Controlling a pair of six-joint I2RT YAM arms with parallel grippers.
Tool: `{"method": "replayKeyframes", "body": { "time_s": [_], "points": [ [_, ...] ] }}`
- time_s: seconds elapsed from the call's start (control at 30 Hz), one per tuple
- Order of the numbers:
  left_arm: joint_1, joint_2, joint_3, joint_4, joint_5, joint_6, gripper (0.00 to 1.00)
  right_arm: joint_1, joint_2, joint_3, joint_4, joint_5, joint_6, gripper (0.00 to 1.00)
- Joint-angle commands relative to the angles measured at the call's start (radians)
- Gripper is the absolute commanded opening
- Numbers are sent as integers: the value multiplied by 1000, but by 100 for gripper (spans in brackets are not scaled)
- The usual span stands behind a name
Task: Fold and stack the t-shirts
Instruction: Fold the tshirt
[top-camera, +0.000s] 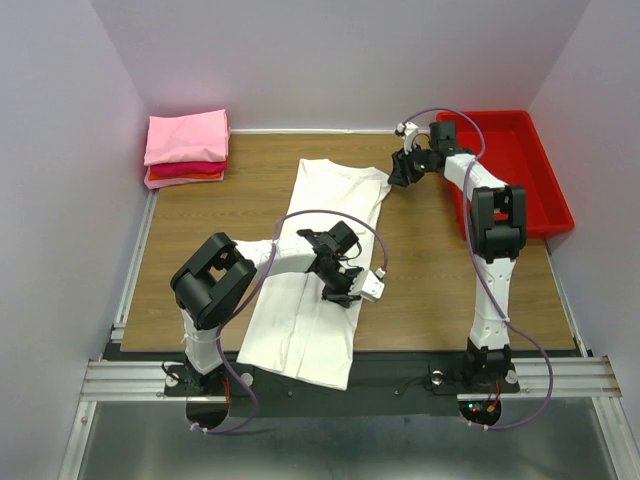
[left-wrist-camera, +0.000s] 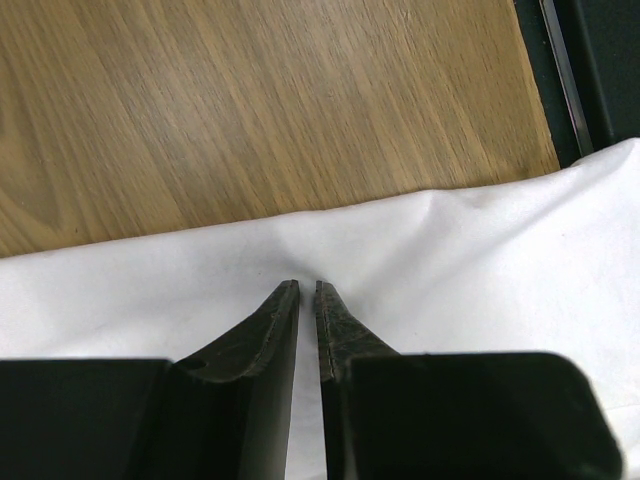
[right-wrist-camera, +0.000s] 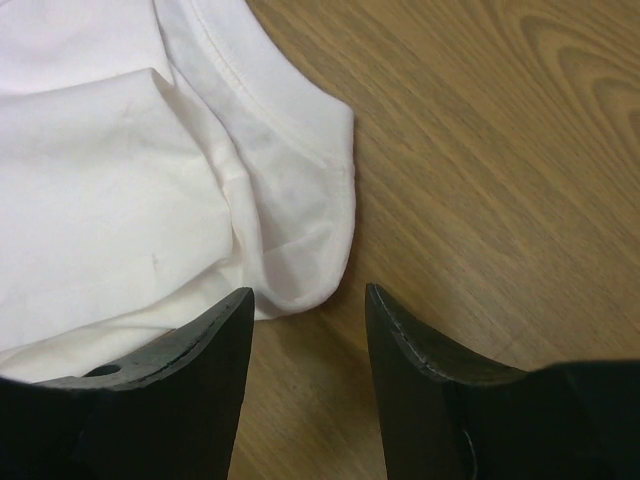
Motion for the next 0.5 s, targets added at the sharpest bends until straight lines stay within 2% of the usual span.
{"method": "replayKeyframes", "body": {
  "time_s": [0.0, 0.23, 0.47],
  "points": [
    [-6, 39, -62, -155, -32, -9, 24, 2, 17, 64, 0, -37, -24, 54],
    [-6, 46, -64, -150, -33, -9, 24, 13, 13, 58, -12, -51, -43, 49],
    [-5, 55, -56, -149, -24, -20, 24, 18, 14, 52, -44, -51, -70, 49]
  ]
}}
